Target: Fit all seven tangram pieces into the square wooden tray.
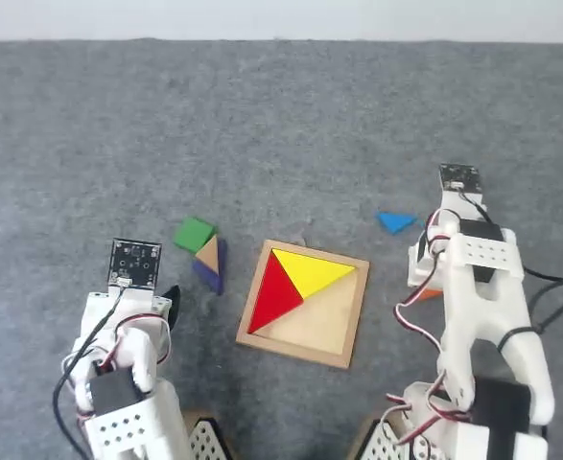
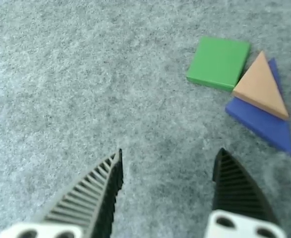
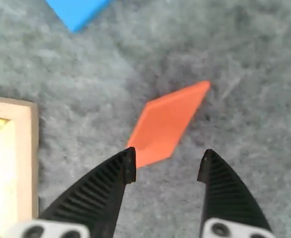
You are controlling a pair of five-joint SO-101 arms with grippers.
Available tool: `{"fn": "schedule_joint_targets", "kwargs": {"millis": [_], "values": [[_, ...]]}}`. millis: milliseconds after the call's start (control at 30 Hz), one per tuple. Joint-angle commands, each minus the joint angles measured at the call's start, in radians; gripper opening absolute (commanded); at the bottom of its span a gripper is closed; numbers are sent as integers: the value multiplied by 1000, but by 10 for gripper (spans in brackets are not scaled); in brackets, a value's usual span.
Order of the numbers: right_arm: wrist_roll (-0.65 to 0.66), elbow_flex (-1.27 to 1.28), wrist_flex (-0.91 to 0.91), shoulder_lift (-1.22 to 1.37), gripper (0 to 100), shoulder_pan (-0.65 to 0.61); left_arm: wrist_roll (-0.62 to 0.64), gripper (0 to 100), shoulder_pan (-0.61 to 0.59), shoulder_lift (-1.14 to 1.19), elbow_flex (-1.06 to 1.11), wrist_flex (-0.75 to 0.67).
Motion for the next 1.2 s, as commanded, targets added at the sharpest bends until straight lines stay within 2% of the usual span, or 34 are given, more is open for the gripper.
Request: {"fn": "schedule_joint_targets", "kwargs": {"millis": [0,500,733,1167], "values": [[18,-29,-13,-15,227,21,-11,281,0,5,-7,-3],[20,-15,-124,38,224,13,-11,281,0,5,-7,-3],[18,-64,-122,147,224,-25,-11,281,0,5,-7,-3],[14,-64,-120,147,224,-45,-11,281,0,5,-7,-3]]}}
